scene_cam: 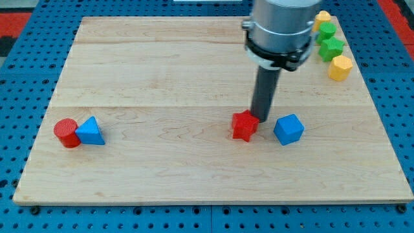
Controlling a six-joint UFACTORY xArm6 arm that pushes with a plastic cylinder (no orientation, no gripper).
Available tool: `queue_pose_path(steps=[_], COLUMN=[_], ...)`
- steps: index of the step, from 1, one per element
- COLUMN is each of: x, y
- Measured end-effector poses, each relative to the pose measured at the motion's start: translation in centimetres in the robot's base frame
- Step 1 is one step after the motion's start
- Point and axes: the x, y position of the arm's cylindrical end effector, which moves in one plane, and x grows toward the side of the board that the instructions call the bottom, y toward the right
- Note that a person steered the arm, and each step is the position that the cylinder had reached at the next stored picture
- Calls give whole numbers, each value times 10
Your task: Place the cube towards bottom of the hexagon
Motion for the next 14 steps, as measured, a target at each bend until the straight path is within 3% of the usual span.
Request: queue_pose_path(steps=[2,9,14], x=[19,57,34], y=[-2,153,150])
